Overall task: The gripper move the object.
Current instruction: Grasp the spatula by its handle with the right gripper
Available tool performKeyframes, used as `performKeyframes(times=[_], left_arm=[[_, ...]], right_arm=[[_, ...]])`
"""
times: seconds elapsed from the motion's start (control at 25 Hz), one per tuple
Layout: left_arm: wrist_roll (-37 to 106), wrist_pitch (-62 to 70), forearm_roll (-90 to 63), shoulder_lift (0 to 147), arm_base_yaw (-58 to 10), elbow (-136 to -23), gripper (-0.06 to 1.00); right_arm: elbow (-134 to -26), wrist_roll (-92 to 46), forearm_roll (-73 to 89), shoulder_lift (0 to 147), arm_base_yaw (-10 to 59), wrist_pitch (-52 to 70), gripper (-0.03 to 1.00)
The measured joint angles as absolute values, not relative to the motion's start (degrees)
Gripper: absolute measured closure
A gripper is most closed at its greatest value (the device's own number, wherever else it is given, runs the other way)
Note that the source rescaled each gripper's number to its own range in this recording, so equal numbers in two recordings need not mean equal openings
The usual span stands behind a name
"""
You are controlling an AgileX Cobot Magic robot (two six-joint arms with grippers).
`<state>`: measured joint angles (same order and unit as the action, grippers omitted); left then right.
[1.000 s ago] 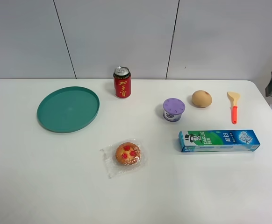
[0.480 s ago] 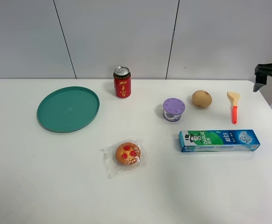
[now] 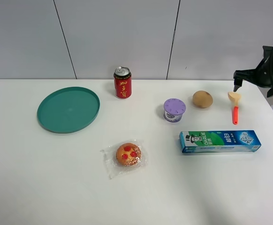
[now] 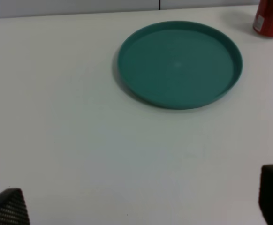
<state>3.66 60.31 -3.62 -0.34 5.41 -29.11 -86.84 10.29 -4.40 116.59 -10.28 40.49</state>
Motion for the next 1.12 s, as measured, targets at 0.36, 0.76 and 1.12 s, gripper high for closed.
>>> performKeyframes(times=[0.36, 0.76, 1.12], left_arm=[[3.66, 60.31, -3.62, -0.34, 5.41, -29.11, -0.06], [3.66, 60.31, -3.62, -0.34, 5.41, -29.11, -0.06], [3.66, 60.31, -3.62, -0.34, 5.41, -29.11, -0.06]], right_arm=[[-88.82, 10.29, -4.58, 123.49, -10.28, 34.66, -0.03], [-88.82, 10.29, -3.42, 126.69, -10.28, 30.34, -0.03], [-88.82, 10.29, -1.61, 129.46, -10.17, 25.98, 0.04]])
